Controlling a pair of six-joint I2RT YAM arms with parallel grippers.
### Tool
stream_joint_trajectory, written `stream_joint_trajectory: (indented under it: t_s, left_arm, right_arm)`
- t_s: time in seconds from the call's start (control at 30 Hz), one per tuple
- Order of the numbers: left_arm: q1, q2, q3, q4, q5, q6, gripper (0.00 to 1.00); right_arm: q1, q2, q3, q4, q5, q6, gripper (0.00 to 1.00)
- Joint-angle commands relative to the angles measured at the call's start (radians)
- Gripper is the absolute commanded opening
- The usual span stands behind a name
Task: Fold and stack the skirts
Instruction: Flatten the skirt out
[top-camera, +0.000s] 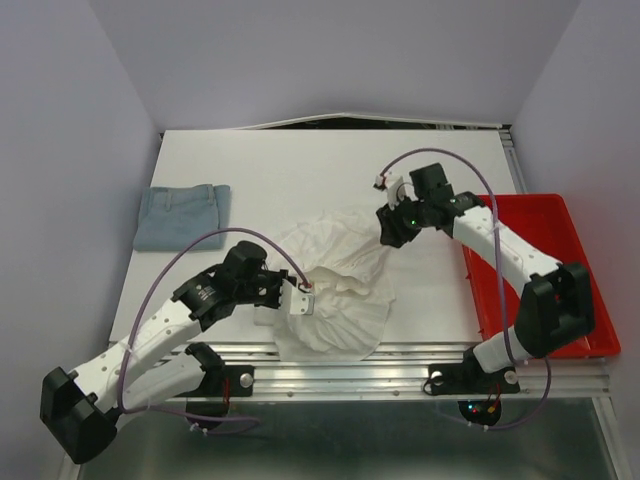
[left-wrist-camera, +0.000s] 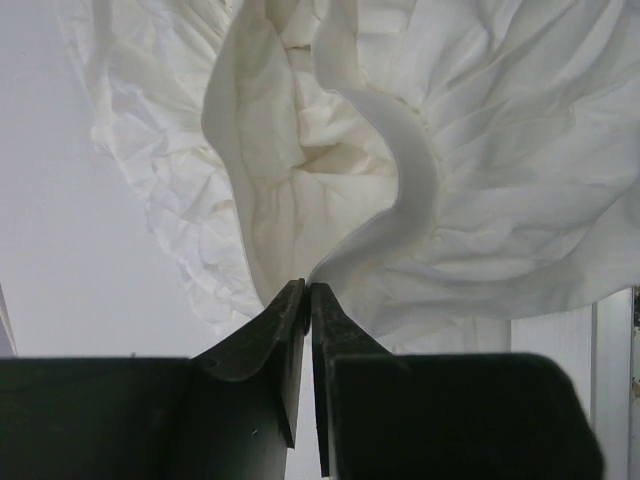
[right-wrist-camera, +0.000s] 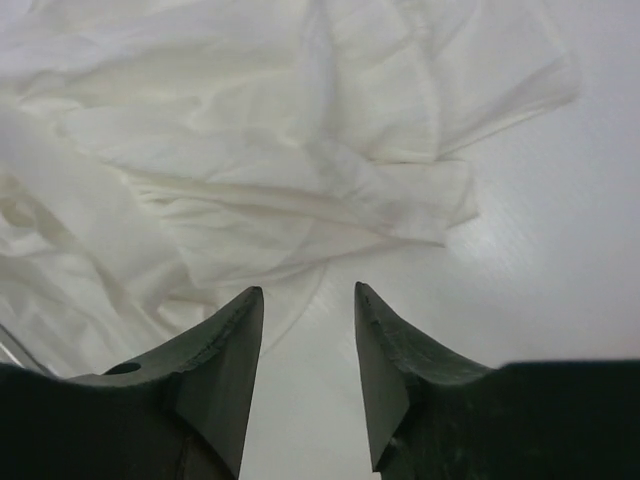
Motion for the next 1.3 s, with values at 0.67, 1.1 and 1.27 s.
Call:
stream_joint_trajectory:
  t_s: [0.67,1.1,1.27]
  left_arm:
    - [0.061,0.076,0.169,-0.150,0.102,-0.365,0.55]
    - [0.140,0.180,0.237,-0.338,0.073,0.022,0.59]
    - [0.138,0.192,0.226,-0.351,0.105,0.086,0.59]
  right_arm:
    - [0.314,-0.244,-0.550,0.532,0.036,-0.316,0.64]
    - [0.332,-0.247,-0.486,0.369,0.038,-0.333,1.00]
    - [0.351,-0.267,-0.516,0.368,0.034,-0.335,1.00]
